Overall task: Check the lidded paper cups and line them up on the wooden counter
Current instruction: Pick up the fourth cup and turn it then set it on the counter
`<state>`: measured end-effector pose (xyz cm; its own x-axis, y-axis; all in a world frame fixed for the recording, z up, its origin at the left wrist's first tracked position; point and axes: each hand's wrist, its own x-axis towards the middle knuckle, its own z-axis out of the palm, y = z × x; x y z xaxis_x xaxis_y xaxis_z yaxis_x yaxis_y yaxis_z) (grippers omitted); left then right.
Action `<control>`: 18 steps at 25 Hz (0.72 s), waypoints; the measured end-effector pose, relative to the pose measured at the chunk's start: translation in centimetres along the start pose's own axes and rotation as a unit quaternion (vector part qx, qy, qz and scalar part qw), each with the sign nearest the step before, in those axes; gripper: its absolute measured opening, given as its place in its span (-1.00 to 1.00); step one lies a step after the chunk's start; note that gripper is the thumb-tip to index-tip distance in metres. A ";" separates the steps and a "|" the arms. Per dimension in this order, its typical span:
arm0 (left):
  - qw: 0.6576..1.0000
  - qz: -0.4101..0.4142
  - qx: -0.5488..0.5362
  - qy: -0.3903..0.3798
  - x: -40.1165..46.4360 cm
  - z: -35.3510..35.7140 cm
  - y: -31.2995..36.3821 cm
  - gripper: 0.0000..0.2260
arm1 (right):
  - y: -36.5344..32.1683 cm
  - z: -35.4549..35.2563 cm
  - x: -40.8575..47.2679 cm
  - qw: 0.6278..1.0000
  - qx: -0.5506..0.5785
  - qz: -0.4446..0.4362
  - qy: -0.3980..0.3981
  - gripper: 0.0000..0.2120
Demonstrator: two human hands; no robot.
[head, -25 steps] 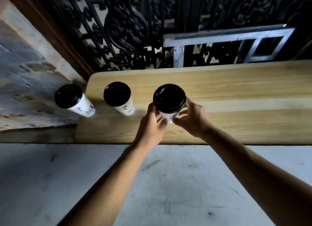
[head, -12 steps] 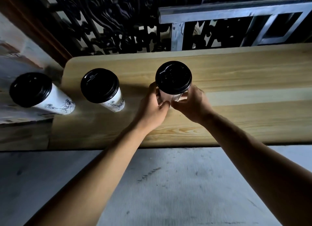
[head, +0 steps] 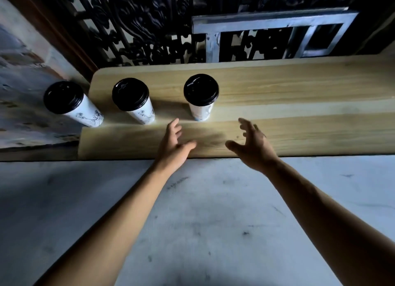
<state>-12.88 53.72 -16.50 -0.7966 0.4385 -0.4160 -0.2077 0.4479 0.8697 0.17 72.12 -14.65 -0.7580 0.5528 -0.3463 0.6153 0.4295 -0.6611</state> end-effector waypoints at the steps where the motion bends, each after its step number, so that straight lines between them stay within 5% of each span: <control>1: 1.000 0.003 0.005 -0.005 -2.5 0.1 -0.2 -0.23 | 0.6 -1.1 -2.3 1.000 -0.003 -0.002 -0.010 -0.25; 9: 0.982 0.074 0.161 -0.063 -23.5 7.0 -1.8 -0.42 | 7.0 -9.8 -20.6 0.995 -0.041 -0.084 -0.017 -0.48; 13: 0.973 0.015 0.223 -0.049 -32.8 11.7 -4.5 -0.56 | 11.0 -12.5 -28.7 0.988 -0.059 -0.143 -0.017 -0.49; 18: 0.967 -0.040 0.245 -0.050 -40.2 16.6 -7.1 -0.27 | 14.1 -12.4 -35.8 0.974 -0.072 -0.209 -0.049 -0.51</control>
<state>30.06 45.83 -10.40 -0.7254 0.4489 -0.5218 0.0470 0.7886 0.6131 38.71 67.24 -3.34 -0.9612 0.2411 -0.1339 0.2680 0.7023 -0.6595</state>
